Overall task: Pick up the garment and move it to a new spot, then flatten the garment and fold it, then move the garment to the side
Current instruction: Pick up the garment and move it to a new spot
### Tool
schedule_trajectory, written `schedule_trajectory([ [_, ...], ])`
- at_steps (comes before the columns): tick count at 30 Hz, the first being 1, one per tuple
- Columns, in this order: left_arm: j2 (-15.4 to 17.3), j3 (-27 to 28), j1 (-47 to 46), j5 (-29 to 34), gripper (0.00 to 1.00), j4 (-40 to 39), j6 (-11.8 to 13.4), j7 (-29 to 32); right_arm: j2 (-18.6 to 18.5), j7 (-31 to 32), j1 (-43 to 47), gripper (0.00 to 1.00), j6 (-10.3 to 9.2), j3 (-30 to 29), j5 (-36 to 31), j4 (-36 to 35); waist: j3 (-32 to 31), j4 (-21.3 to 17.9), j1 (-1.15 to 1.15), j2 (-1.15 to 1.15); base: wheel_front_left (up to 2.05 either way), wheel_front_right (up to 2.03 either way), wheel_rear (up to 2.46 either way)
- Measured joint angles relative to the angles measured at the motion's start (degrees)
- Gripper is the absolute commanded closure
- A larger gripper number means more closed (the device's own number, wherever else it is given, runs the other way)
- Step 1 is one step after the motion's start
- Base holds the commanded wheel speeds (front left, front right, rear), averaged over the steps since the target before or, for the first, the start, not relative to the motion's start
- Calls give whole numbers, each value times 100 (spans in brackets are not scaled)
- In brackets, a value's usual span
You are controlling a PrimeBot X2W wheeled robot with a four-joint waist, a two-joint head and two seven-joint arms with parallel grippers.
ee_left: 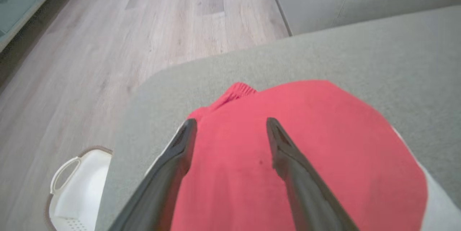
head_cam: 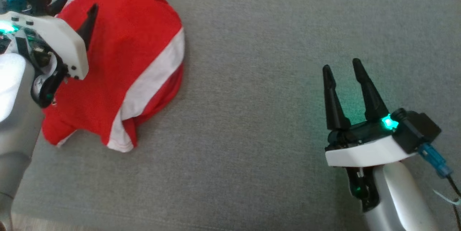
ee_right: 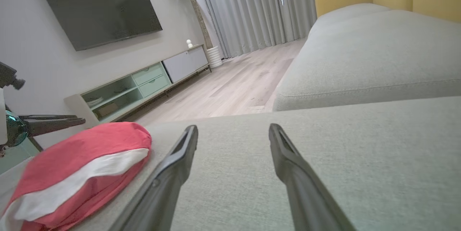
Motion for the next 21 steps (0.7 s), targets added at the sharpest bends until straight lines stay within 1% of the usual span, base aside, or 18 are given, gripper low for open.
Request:
schedule_trajectory([
  [6, 78, -625, -291, -667, 0, 377, 0, 277, -1, 0, 0, 0, 0, -120, 0, -42, 344, -237, -1, 0, 0, 0, 0],
  [7, 96, -720, -327, -758, 2, 416, 1, 326, -1, 0, 0, 0, 0, -120, 0, -52, 378, -268, -1, 0, 0, 0, 0],
  [8, 120, -805, -363, -842, 47, 461, 0, 352, -1, 0, 0, 0, 0, -120, 0, -64, 405, -294, -1, 0, 0, 0, 0],
  [9, 141, -847, -385, -915, 80, 508, 1, 352, -1, 0, 0, 0, 0, -120, 0, -68, 423, -315, -1, 0, 0, 0, 0],
  [10, 160, -913, -405, -983, 100, 552, 1, 350, -1, 0, 0, 0, 0, -121, 0, -68, 432, -330, -1, 0, 0, 0, 0],
  [14, 189, -1116, -455, -1274, 100, 654, 1, 314, -1, 0, -1, 0, 0, -122, 0, -68, 398, -338, -2, 0, 0, 0, 0],
  [16, 191, -1134, -505, -1376, 100, 700, 1, 146, -1, -1, -1, 0, 0, -126, 0, -67, 359, -327, -2, 0, 0, 0, 0],
  [21, 226, -1124, -728, -1386, 100, 864, 0, -647, -1, -1, 1, 0, 0, -122, 57, -36, 172, -303, -2, 0, 0, 0, 0],
])
